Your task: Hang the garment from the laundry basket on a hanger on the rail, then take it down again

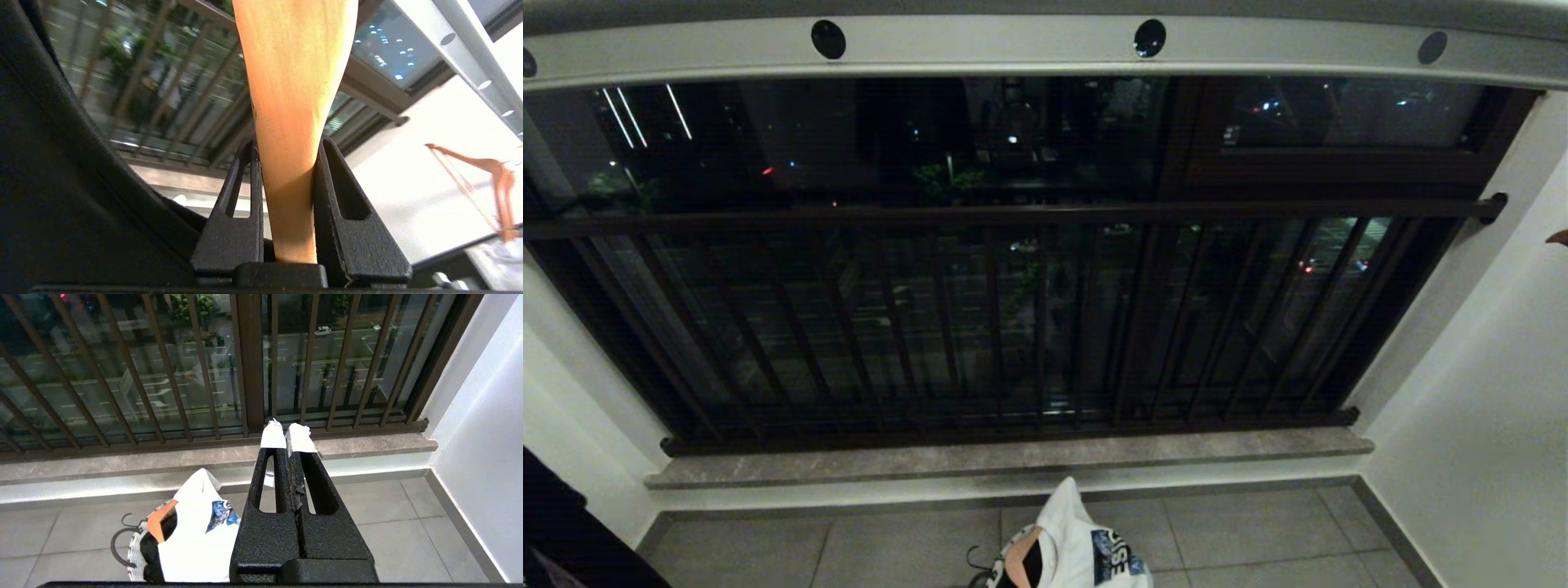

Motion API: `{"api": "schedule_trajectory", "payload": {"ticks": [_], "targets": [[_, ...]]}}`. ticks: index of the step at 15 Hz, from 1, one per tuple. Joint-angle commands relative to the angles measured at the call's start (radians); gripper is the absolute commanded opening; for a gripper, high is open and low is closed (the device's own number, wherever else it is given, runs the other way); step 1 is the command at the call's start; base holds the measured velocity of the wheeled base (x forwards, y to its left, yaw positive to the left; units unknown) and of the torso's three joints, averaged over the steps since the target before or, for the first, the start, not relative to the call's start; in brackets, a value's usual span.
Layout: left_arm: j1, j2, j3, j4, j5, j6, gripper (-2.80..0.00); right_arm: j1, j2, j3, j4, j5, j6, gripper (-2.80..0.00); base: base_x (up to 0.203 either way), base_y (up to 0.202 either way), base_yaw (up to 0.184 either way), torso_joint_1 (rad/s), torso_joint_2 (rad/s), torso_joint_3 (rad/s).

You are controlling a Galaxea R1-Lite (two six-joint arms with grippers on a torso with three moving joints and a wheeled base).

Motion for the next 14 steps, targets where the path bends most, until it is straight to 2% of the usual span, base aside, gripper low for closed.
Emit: {"api": "schedule_trajectory", "payload": {"ticks": [1,3,4,7,9,14], "targets": [[-0.014,-0.003,0.037,-0.036,-0.005,-0.026,-2.8,0.0,0.001,0.0,-0.001,0.0,0.0,-2.8,0.0,0.0,0.0,0.0,0.0,0.0],[-0.082,-0.008,0.082,-0.083,-0.006,-0.068,-2.8,0.0,0.001,0.0,-0.001,0.0,0.0,-2.8,0.0,0.0,0.0,0.0,0.0,0.0],[-0.091,-0.005,0.097,-0.101,-0.01,-0.075,-2.8,0.0,0.001,0.0,-0.001,0.0,0.0,-2.8,0.0,0.0,0.0,0.0,0.0,0.0],[-0.116,-0.015,0.114,-0.135,-0.109,-0.105,-2.8,0.0,0.001,0.0,-0.001,0.0,0.0,-2.8,0.0,0.0,0.0,0.0,0.0,0.0],[-0.161,-0.01,0.12,-0.139,-0.112,-0.111,-2.8,0.0,0.001,0.0,-0.001,0.0,0.0,-2.8,0.0,0.0,0.0,0.0,0.0,0.0],[-0.166,0.106,0.115,-0.196,-0.099,-0.108,-2.8,0.0,0.001,0.0,-0.001,0.0,0.0,-2.8,0.0,0.0,0.0,0.0,0.0,0.0]]}}
